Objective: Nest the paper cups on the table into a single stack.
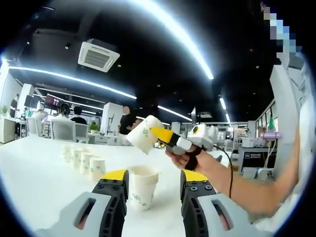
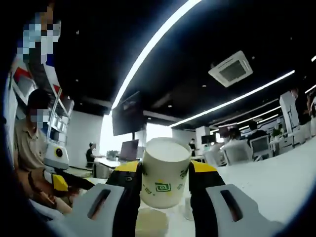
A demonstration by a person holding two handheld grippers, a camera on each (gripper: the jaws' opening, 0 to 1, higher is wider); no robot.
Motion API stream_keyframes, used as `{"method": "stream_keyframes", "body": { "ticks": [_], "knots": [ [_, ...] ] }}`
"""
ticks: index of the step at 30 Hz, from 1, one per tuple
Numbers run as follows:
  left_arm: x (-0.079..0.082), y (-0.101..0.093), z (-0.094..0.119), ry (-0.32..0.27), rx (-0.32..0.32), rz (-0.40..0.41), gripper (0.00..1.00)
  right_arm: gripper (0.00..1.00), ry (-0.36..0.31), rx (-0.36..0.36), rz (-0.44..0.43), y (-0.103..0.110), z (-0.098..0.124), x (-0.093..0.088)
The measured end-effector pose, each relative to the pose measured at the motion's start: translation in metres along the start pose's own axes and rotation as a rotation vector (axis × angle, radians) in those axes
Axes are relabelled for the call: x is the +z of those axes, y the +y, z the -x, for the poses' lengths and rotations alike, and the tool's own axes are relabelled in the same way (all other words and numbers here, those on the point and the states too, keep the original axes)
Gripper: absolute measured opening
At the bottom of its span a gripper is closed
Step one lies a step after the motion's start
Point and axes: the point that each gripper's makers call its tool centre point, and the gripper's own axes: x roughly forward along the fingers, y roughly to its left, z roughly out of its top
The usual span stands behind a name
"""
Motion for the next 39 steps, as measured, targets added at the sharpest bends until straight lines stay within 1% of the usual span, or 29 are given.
{"method": "stream_keyframes", "body": {
  "ticks": [2,4,6,7,9,12,14,17,20,22,25,29,33,39],
  "knots": [
    [-0.001,-0.005,-0.002,-0.001,-0.008,-0.002,0.42,0.4,-0.023,-0.008,-0.019,0.008,0.013,0.002],
    [-0.002,-0.009,-0.003,0.001,-0.01,-0.007,0.4,0.4,-0.032,-0.021,-0.026,0.013,0.023,0.002],
    [-0.002,-0.012,-0.004,-0.003,-0.018,-0.001,0.37,0.4,-0.05,-0.027,-0.057,0.02,0.036,0.002],
    [-0.002,-0.014,-0.005,-0.008,-0.022,0.008,0.34,0.4,-0.063,-0.026,-0.08,0.025,0.041,0.002],
    [-0.003,-0.018,-0.006,-0.009,-0.03,0.038,0.3,0.4,-0.072,-0.009,-0.096,0.036,0.048,0.001],
    [-0.006,-0.022,-0.008,-0.006,-0.04,0.09,0.27,0.4,-0.086,0.011,-0.103,0.052,0.053,-0.001],
    [-0.008,-0.024,-0.009,-0.002,-0.041,0.123,0.26,0.4,-0.091,0.019,-0.102,0.057,0.053,-0.001],
    [-0.008,-0.024,-0.01,0.002,-0.048,0.166,0.24,0.4,-0.089,0.049,-0.086,0.067,0.05,-0.001],
    [-0.002,-0.027,-0.008,-0.014,-0.066,0.218,0.22,0.4,-0.084,0.065,-0.083,0.072,0.048,-0.003],
    [0.0,-0.028,-0.007,-0.018,-0.069,0.24,0.19,0.4,-0.079,0.07,-0.079,0.074,0.047,-0.005],
    [0.001,-0.026,-0.006,-0.021,-0.067,0.256,0.15,0.4,-0.072,0.069,-0.076,0.076,0.046,-0.006],
    [0.0,-0.025,-0.006,-0.018,-0.066,0.266,0.1,0.4,-0.071,0.088,-0.063,0.085,0.045,-0.006],
    [0.0,-0.024,-0.004,-0.013,-0.065,0.266,0.05,0.4,-0.057,0.083,-0.027,0.086,0.044,-0.007],
    [0.003,-0.021,-0.002,-0.017,-0.06,0.269,0.02,0.4,-0.058,0.086,-0.022,0.085,0.045,-0.006]
  ]
}}
